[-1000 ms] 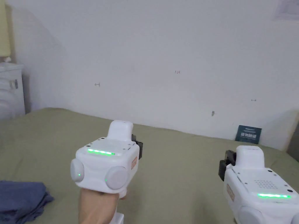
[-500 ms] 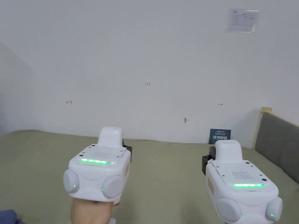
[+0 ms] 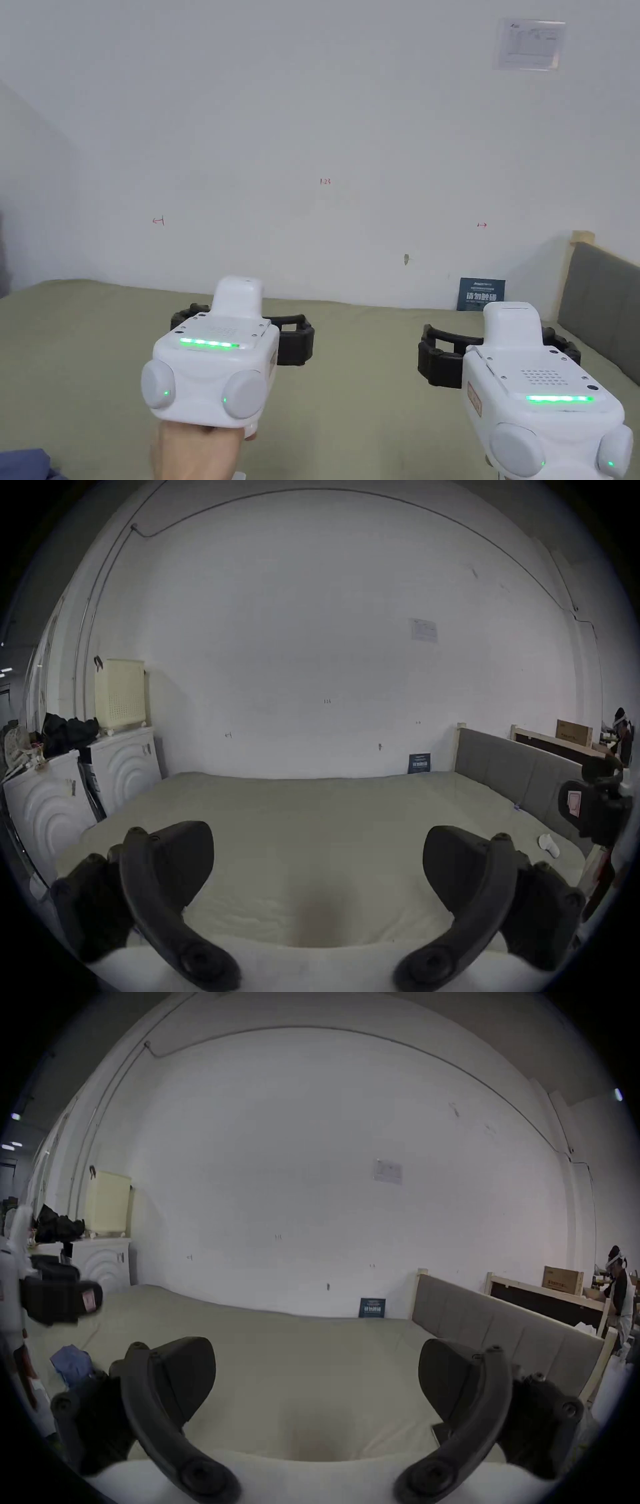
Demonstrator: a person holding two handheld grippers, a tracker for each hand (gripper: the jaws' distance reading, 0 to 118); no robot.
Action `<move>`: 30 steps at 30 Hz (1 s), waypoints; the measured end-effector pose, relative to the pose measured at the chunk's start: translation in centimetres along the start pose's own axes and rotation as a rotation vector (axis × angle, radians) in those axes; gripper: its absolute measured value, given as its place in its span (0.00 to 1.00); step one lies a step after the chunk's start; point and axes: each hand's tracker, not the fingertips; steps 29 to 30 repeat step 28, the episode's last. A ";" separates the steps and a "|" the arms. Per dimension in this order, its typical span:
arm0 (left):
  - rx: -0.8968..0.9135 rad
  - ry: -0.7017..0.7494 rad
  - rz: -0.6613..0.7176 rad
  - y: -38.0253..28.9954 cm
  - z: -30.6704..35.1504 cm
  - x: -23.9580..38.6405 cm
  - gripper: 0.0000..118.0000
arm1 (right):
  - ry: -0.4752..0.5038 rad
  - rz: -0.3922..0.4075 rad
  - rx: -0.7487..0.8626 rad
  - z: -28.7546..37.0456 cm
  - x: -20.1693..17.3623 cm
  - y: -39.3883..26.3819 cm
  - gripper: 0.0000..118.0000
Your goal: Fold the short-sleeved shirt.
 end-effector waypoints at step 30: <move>0.026 -0.046 0.043 1.7 2.7 -0.3 1.00 | 0.052 -0.191 -0.134 1.5 0.0 2.1 1.00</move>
